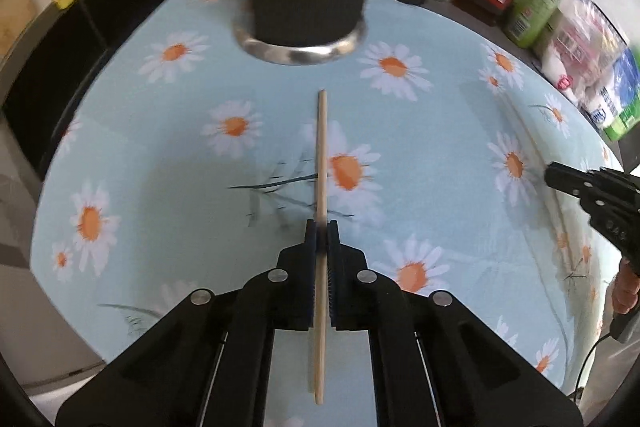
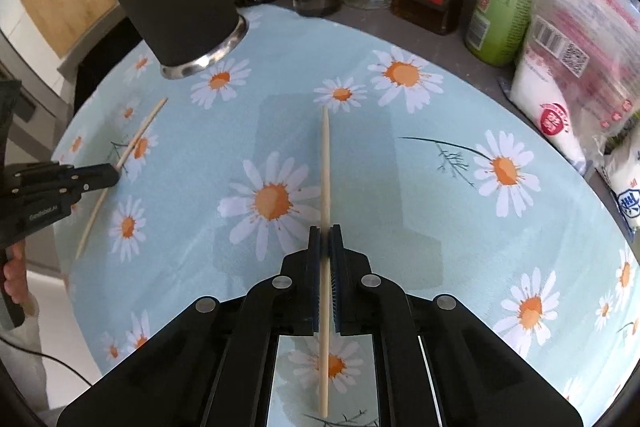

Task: Organize utensils
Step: 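Lift both chopsticks and carry them up over the black holder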

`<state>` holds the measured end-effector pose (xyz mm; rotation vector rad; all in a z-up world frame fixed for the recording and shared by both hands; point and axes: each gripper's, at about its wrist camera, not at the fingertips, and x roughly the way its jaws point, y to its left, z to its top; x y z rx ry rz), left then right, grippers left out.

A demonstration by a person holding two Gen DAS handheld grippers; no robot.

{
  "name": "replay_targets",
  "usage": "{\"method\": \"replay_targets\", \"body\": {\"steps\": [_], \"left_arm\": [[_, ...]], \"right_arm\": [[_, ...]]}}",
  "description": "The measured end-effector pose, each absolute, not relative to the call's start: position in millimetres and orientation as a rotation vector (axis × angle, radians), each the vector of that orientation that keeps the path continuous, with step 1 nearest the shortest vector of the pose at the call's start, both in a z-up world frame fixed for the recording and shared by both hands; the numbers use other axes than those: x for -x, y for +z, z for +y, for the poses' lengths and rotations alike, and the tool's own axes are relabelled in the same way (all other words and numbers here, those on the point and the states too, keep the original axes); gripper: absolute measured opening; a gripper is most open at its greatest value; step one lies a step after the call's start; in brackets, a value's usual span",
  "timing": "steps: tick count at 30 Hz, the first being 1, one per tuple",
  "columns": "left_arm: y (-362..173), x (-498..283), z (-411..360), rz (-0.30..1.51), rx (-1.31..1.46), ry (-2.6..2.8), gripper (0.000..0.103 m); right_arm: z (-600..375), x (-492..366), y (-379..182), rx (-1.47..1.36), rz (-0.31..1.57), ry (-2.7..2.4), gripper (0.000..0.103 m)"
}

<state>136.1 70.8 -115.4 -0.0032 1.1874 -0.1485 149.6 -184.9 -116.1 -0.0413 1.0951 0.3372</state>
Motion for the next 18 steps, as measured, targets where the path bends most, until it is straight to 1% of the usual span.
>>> {"method": "replay_targets", "body": {"steps": [3, 9, 18], "left_arm": [[-107, -134, 82, 1.160, -0.003, -0.115, 0.005], [-71, -128, 110, 1.086, -0.004, -0.052, 0.005], [-28, -146, 132, 1.009, -0.022, 0.015, 0.005]], "right_arm": [[-190, -147, -105, 0.022, 1.066, 0.348, 0.005], [-192, -141, -78, -0.019, 0.984, 0.386, 0.005], [-189, -135, -36, -0.026, 0.876, 0.416, 0.005]]}}
